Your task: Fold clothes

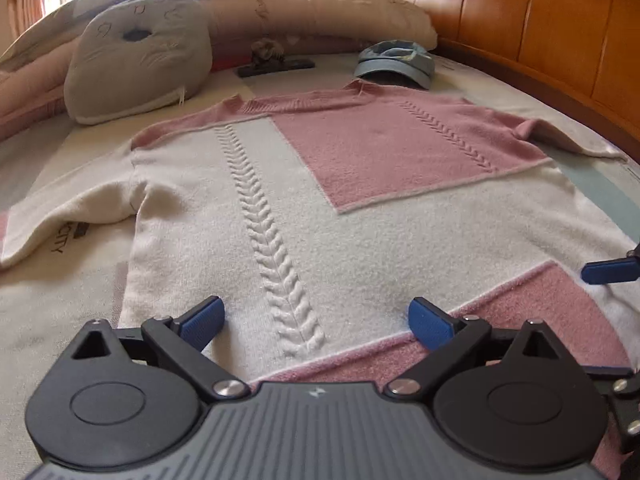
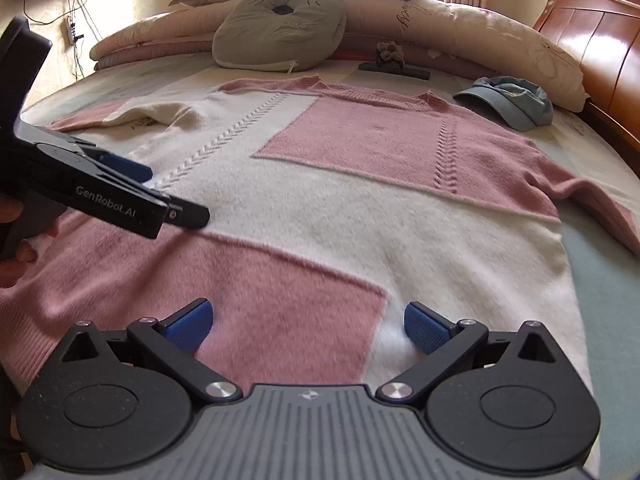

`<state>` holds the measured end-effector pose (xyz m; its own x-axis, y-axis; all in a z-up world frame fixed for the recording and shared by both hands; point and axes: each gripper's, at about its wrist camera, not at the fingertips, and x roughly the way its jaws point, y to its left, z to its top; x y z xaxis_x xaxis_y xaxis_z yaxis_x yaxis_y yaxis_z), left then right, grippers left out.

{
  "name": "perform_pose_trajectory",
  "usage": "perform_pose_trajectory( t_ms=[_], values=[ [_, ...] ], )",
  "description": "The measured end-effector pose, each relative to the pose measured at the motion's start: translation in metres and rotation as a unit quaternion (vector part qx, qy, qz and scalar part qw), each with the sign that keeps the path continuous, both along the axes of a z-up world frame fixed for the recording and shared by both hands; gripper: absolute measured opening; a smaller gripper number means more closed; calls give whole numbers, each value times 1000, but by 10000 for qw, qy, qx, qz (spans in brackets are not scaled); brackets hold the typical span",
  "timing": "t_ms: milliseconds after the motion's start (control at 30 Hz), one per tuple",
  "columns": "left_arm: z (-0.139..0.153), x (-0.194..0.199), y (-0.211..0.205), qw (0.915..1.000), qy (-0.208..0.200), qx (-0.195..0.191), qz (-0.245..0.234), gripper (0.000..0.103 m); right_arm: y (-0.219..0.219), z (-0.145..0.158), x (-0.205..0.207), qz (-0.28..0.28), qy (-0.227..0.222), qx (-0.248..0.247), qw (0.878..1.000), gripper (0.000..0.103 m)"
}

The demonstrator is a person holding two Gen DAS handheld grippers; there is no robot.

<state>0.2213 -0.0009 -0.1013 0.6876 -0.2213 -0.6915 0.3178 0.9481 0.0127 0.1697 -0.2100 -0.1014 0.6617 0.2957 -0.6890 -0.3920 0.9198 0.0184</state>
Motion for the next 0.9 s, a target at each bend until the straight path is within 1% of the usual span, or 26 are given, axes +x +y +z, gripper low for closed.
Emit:
perform_pose_trajectory(
  t_ms=[133, 200, 300, 367, 500, 667, 800, 900],
  values=[
    [6, 9, 7, 9994, 46, -311, -147, 99, -17, 1, -33, -260, 57, 15, 9996, 103],
    [3, 11, 8, 9993, 118, -272, -242, 100, -20, 3, -41, -464, 139, 36, 9988, 103],
    [-3, -1, 3, 9992, -128, -49, -372, 102, -18, 2, -45, -729, 221, 31, 9971, 103],
    [-3, -10, 3, 9990, -159, -87, -416, 102, -15, -2, -47, -815, 128, -19, 9966, 103],
    [-2, -18, 3, 9987, -191, -51, -463, 102, -12, -2, -47, -1073, 119, 8, 9942, 103],
    [-1, -22, 3, 9987, -205, -37, -463, 102, -10, -2, -51, -1130, 72, -25, 9936, 103],
    [-1, -24, 3, 9987, -206, -26, -474, 102, -8, 4, -54, -1209, 296, -172, 9921, 103],
    [-1, -25, 4, 9986, -207, -18, -482, 102, -12, 13, -54, -1255, 486, -78, 9909, 103]
  ],
)
